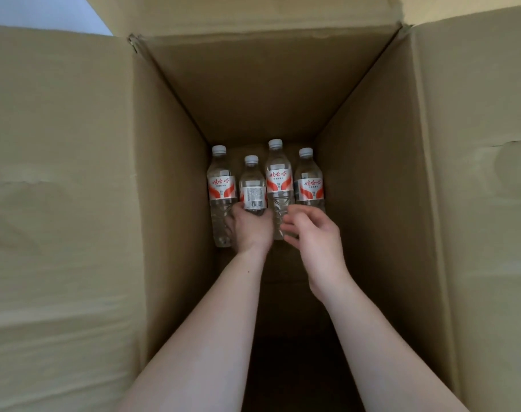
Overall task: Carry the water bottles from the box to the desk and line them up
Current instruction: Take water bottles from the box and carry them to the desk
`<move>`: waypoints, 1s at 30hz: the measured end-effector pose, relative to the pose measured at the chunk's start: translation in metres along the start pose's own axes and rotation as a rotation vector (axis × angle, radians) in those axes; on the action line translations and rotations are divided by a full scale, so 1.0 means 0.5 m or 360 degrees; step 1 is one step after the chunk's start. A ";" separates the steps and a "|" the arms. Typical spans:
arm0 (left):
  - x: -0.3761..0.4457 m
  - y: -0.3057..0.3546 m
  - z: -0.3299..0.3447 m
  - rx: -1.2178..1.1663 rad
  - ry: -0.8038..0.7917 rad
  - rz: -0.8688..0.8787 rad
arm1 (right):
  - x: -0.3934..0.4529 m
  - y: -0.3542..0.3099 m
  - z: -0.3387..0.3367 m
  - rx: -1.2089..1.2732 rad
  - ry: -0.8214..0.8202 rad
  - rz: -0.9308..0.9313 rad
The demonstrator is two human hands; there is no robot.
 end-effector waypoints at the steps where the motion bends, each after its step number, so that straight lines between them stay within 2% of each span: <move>1: 0.004 0.001 0.001 0.0004 0.0007 -0.0007 | 0.005 -0.001 0.000 -0.0002 -0.0002 -0.0001; 8: 0.021 0.006 0.009 -0.0012 0.0048 -0.0035 | 0.035 -0.012 0.007 0.0058 -0.0015 0.0027; 20: 0.029 0.019 0.050 0.0244 0.0166 -0.0060 | 0.078 -0.009 0.015 0.0149 0.0037 0.0110; 30: 0.070 0.027 0.077 0.0293 0.0144 -0.0039 | 0.100 -0.005 0.004 0.0143 0.0062 0.0073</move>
Point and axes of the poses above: each hand's wrist, its own x-axis towards the middle knuckle, its own z-axis out of the palm, y = z × x, the point moved 1 cm from there along x, towards the middle knuckle, and after that the axes turned 8 degrees about -x, right-handed, at the moved point
